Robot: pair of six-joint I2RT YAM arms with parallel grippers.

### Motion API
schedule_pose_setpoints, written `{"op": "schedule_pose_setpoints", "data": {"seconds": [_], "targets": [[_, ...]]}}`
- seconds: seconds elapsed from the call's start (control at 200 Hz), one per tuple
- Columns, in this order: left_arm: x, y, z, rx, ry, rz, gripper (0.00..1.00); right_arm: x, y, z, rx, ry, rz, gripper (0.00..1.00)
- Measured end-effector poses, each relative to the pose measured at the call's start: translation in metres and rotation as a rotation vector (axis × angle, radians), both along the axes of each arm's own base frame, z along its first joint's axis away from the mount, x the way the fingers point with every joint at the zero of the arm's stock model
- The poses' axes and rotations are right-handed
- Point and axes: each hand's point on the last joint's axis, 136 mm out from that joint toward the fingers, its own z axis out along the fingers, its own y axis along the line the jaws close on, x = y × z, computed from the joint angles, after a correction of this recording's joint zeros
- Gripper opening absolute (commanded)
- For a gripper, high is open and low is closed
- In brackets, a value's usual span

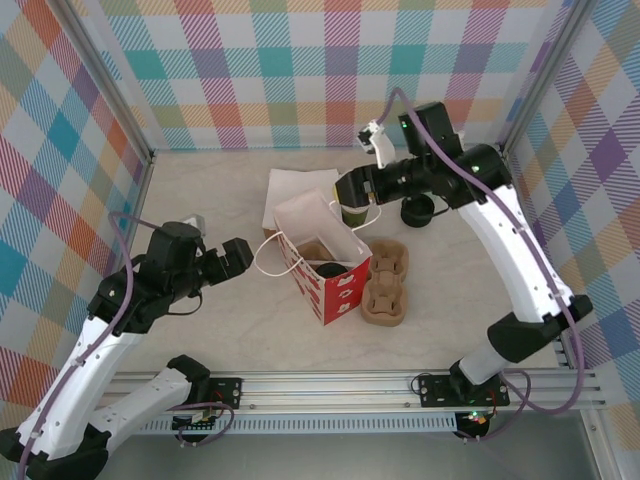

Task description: Pack the takeout coffee

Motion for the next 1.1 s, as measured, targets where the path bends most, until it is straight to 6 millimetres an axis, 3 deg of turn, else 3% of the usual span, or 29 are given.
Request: {"op": "schedule_pose_setpoints", "data": {"seconds": [0.155,0.52,0.81,1.1], "targets": [[0.0,0.001,0.001,-0.001,-0.004,0.005,1.0,-0.01,-0.017,-0.001,-0.015,-0.039,-0.047,0.76],[0.007,-0.002,-0.006,0.016,0.02,0.01,1.0,-0.021,-0.054,-0.038,-0.081,-0.087,-0.175,1.0],[0.017,-0.003,-0.008,0.013,0.027,0.037,1.0,-0.03,-0.075,-0.05,-0.095,-0.14,-0.237,1.0],[0.031,0.004,-0.014,0.004,0.054,0.086,1.0,-0.039,-0.087,-0.087,-0.137,-0.084,-0.278,1.0]]}}
